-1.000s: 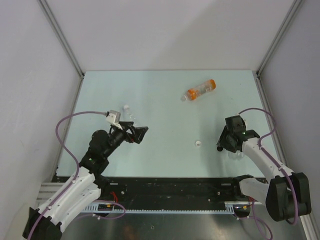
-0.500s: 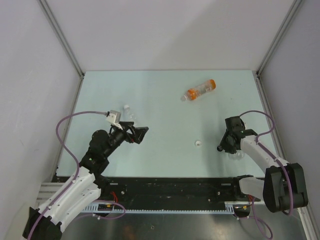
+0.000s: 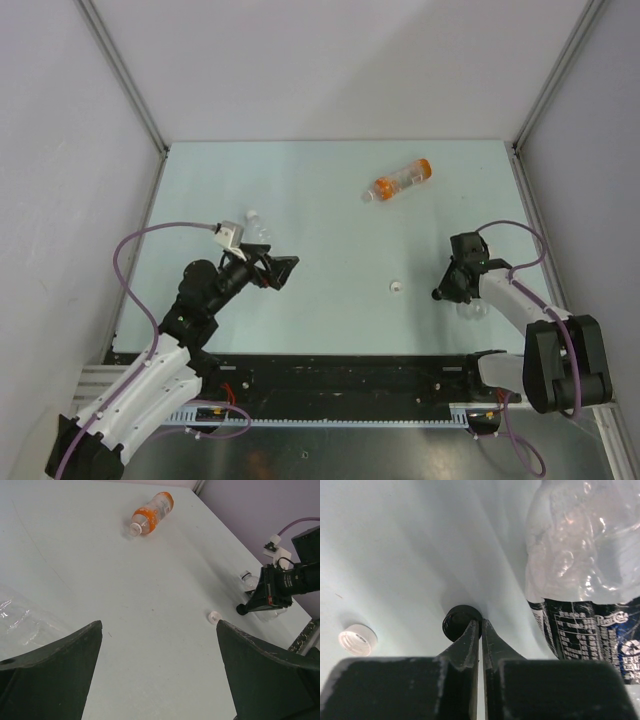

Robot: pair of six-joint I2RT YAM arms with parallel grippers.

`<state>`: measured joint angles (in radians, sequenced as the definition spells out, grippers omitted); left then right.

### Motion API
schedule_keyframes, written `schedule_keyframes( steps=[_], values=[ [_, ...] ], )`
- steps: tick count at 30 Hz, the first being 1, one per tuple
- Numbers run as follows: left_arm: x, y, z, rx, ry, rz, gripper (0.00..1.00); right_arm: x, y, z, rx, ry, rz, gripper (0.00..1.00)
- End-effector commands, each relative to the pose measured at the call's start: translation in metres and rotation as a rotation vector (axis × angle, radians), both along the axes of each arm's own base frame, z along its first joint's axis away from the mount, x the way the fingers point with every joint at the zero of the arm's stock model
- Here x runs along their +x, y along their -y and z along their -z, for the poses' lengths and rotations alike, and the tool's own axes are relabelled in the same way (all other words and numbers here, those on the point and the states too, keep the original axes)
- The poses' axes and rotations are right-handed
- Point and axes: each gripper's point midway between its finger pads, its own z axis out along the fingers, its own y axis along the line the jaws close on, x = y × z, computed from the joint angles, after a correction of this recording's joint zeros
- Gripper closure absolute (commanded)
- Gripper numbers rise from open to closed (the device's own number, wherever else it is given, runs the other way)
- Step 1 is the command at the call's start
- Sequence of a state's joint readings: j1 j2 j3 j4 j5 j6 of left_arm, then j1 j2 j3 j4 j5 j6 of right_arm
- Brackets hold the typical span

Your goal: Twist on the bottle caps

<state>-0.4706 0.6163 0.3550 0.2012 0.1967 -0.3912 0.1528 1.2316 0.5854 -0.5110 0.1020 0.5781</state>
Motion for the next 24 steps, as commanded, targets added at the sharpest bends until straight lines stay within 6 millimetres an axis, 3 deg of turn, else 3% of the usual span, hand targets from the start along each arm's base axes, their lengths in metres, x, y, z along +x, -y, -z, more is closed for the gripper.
schedule_keyframes(
  steps=[1,4,6,11,16,19,24],
  values=[
    [-0.005,0.005,-0.019,-0.021,0.075,0.045,0.01,0.012,-0.007,-0.006,0.034,0.059,-0.036,0.99],
    [-0.008,0.006,-0.024,-0.041,0.082,0.055,0.01,0.020,-0.014,-0.026,0.067,0.151,-0.077,1.00],
    [-0.013,0.011,-0.027,-0.060,0.078,0.089,0.01,0.028,-0.031,-0.052,0.143,0.260,-0.159,1.00],
    [-0.030,0.035,-0.056,-0.168,0.127,0.267,0.01,0.030,-0.106,-0.158,0.520,0.624,-0.461,1.00],
    [-0.050,0.060,-0.098,-0.333,0.107,0.471,0.04,-0.014,-0.182,-0.269,0.771,0.998,-0.885,1.00],
    [-0.060,0.071,-0.117,-0.428,0.041,0.560,0.04,-0.038,-0.207,-0.303,0.835,1.140,-1.059,1.00],
    [-0.078,0.090,-0.131,-0.504,-0.026,0.687,0.04,-0.041,-0.227,-0.327,0.849,1.254,-1.187,1.00]
  ],
)
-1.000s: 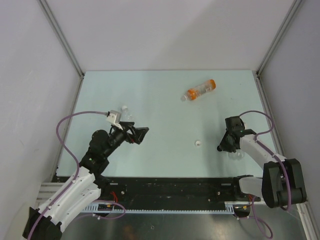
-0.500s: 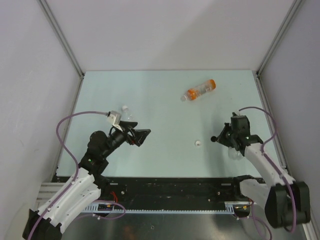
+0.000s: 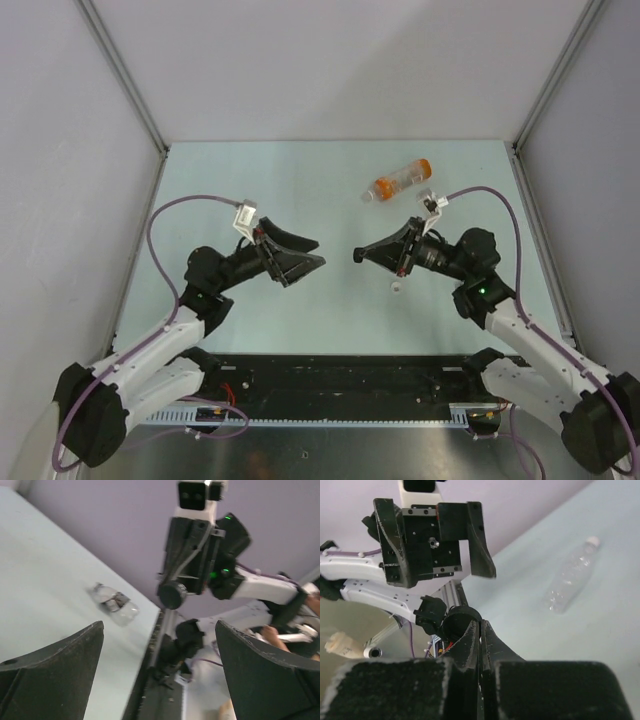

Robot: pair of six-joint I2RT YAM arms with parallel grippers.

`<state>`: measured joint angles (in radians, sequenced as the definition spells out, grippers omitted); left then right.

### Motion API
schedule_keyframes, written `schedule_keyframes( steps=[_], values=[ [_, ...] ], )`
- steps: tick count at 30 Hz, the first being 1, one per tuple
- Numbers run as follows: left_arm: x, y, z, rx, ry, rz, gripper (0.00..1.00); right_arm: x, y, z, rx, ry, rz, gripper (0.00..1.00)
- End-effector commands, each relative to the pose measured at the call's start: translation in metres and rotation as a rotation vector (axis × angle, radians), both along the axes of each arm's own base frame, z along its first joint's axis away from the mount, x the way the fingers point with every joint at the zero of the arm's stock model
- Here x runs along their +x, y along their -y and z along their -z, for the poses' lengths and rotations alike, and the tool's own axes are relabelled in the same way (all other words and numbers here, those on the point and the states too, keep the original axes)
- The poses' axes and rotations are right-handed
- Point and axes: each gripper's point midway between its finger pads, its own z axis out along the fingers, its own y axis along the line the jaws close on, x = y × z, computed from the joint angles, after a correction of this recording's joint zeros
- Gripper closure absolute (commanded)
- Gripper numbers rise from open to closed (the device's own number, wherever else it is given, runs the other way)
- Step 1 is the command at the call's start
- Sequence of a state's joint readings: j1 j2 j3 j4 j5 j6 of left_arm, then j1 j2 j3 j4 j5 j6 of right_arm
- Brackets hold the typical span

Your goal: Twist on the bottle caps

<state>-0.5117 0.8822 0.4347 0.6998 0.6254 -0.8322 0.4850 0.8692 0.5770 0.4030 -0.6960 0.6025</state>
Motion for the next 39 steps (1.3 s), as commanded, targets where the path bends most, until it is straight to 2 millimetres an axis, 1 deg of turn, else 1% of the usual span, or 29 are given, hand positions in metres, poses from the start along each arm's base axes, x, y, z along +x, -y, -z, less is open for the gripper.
schedule_keyframes(
  steps=[1,6,10,15,20,27,29,35,39],
  values=[
    [-0.036,0.014,-0.053,-0.149,0.030,0.191,0.04,-0.012,-0.017,-0.058,0.100,0.277,-0.128,1.00],
    [-0.044,0.019,-0.056,-0.173,0.015,0.229,0.03,-0.016,-0.030,-0.064,0.119,0.351,-0.173,1.00],
    [-0.043,0.022,-0.056,-0.178,0.001,0.230,0.06,-0.022,-0.038,-0.068,0.128,0.385,-0.209,1.00],
    [-0.044,0.027,-0.055,-0.180,-0.018,0.253,0.16,-0.024,-0.049,-0.067,0.129,0.390,-0.249,1.00],
    [-0.045,0.029,-0.054,-0.184,-0.037,0.266,0.28,-0.025,-0.056,-0.065,0.123,0.383,-0.280,1.00],
    [-0.046,0.027,-0.054,-0.189,-0.030,0.262,0.46,-0.020,-0.061,-0.051,0.082,0.353,-0.286,1.00],
    [-0.047,0.028,-0.054,-0.188,-0.030,0.266,0.47,-0.019,-0.061,-0.051,0.083,0.356,-0.283,1.00],
    [-0.047,0.032,-0.051,-0.176,-0.040,0.288,0.48,-0.020,-0.063,-0.051,0.088,0.373,-0.295,1.00],
    [-0.047,0.033,-0.051,-0.174,-0.035,0.296,0.48,-0.024,-0.065,-0.047,0.078,0.371,-0.333,1.00]
  ],
)
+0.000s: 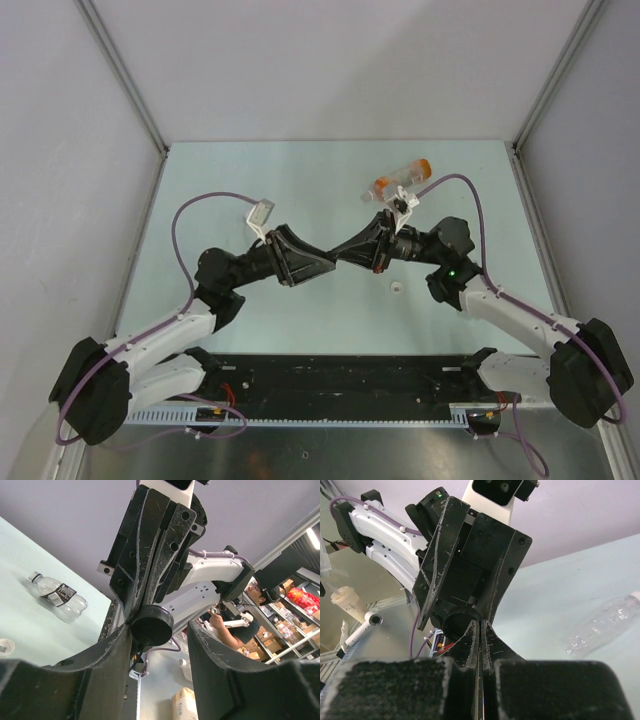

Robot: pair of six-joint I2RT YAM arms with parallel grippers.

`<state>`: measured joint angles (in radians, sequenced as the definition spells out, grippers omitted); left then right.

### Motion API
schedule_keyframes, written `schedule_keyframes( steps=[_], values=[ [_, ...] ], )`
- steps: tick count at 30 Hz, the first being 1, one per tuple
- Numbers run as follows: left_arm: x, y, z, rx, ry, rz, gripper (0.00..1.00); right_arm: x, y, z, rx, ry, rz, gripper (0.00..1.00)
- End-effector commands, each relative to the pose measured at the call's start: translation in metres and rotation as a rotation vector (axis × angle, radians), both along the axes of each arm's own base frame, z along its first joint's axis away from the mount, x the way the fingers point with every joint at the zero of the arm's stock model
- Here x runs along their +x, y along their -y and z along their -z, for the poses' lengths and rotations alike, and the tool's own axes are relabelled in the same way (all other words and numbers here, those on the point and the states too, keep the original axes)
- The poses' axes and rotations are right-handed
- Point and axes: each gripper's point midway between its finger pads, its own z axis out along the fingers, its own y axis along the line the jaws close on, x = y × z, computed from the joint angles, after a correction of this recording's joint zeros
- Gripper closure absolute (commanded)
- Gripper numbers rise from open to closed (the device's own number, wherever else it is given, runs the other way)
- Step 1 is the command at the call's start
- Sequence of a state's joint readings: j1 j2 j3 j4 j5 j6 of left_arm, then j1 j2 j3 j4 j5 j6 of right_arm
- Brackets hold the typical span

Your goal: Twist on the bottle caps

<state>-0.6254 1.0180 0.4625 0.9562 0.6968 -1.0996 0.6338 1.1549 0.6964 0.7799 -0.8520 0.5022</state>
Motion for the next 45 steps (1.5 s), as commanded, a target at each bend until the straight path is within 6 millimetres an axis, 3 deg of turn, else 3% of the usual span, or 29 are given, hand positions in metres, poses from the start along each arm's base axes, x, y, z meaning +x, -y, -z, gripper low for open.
schedule_keyframes(
  steps=[1,9,13,18,28,33,37,39,42,45],
  values=[
    [-0.010,0.002,-0.024,-0.045,0.074,0.044,0.48,-0.008,-0.004,-0.015,0.018,0.079,-0.058,1.00],
    [-0.012,0.002,-0.026,-0.048,0.091,0.048,0.56,-0.017,-0.006,-0.010,-0.014,0.124,-0.106,1.00],
    [-0.011,0.001,-0.026,-0.049,0.094,0.045,0.68,-0.015,-0.007,-0.004,-0.050,0.133,-0.098,1.00],
    [-0.012,0.002,-0.024,-0.042,0.103,0.048,0.71,-0.007,-0.007,0.000,-0.088,0.123,-0.046,0.94],
    [0.003,0.005,-0.006,-0.008,0.130,-0.017,0.81,0.003,0.009,-0.007,-0.129,0.105,0.095,0.60],
    [0.013,0.004,0.003,0.030,0.155,-0.036,0.88,0.019,0.027,-0.013,-0.133,0.056,0.256,0.34],
    [0.020,0.004,0.010,0.092,0.189,-0.060,0.90,0.046,0.059,-0.017,-0.126,-0.056,0.489,0.18],
    [0.035,0.002,0.019,0.156,0.178,-0.136,0.90,0.066,0.085,-0.007,-0.150,-0.156,0.659,0.13],
    [0.068,-0.012,0.040,0.301,0.155,-0.330,0.91,0.093,0.139,0.033,-0.249,-0.366,0.949,0.10],
    [0.096,-0.041,0.062,0.444,0.108,-0.554,0.90,0.106,0.215,0.095,-0.427,-0.609,1.306,0.10]
  ],
)
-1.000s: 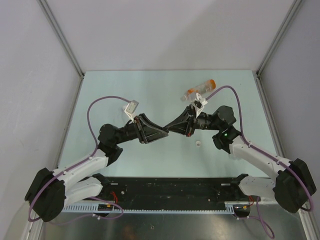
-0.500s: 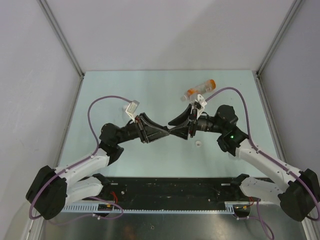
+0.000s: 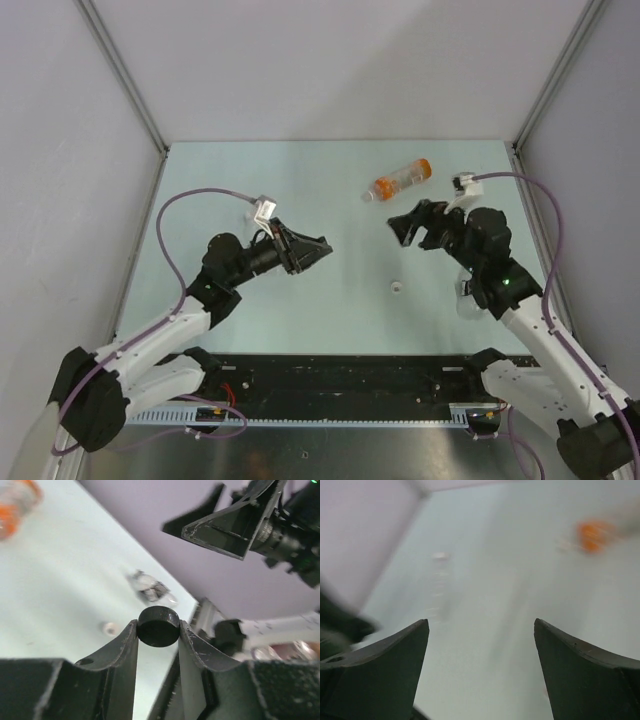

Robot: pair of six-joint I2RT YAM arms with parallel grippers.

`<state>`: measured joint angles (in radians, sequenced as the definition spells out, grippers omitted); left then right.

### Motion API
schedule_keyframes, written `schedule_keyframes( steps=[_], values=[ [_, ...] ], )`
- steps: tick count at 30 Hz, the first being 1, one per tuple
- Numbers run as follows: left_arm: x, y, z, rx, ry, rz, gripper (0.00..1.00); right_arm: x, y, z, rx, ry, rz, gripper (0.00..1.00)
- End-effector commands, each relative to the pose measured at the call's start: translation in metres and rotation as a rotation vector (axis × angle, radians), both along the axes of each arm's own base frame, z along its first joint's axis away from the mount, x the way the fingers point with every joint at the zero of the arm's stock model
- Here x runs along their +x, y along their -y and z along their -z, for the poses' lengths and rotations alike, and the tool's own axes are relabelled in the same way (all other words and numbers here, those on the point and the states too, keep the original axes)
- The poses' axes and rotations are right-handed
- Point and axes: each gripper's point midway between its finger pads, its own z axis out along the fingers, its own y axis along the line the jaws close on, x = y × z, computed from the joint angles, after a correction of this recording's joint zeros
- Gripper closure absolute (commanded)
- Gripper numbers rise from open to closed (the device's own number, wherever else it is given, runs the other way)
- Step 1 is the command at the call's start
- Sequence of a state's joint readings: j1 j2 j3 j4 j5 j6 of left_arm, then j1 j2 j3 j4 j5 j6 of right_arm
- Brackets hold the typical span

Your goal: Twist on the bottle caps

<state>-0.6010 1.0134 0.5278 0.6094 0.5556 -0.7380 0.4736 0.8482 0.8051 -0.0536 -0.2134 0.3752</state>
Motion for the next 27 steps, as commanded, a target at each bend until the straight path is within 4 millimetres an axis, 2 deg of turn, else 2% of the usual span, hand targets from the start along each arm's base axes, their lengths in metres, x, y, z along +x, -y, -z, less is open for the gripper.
schedule_keyframes(
  steps=[1,3,5,7,10,17,24,27],
  values=[
    [0.051,-0.048,0.024,0.232,0.024,-0.393,0.89,0.019,0.123,0.093,-0.197,-0.427,0.622,0.09],
    [0.060,-0.066,0.036,0.302,-0.004,-0.495,0.89,0.009,0.167,0.126,-0.306,-0.568,0.795,0.08],
    [0.064,-0.077,0.044,0.348,-0.023,-0.556,0.89,-0.003,0.197,0.151,-0.401,-0.680,0.912,0.07],
    [0.068,-0.085,0.050,0.370,-0.041,-0.601,0.89,-0.011,0.212,0.172,-0.485,-0.772,0.961,0.06],
    [0.069,-0.088,0.055,0.385,-0.052,-0.614,0.89,-0.021,0.227,0.193,-0.570,-0.871,1.015,0.05],
    [0.065,-0.090,0.054,0.394,-0.030,-0.607,0.87,-0.038,0.242,0.210,-0.563,-0.977,1.063,0.04],
    [0.061,-0.086,0.047,0.381,-0.003,-0.575,0.87,-0.055,0.239,0.235,-0.508,-1.038,1.071,0.03],
    [0.059,-0.085,0.045,0.376,0.003,-0.566,0.87,-0.053,0.236,0.240,-0.477,-1.030,1.069,0.04]
  ],
)
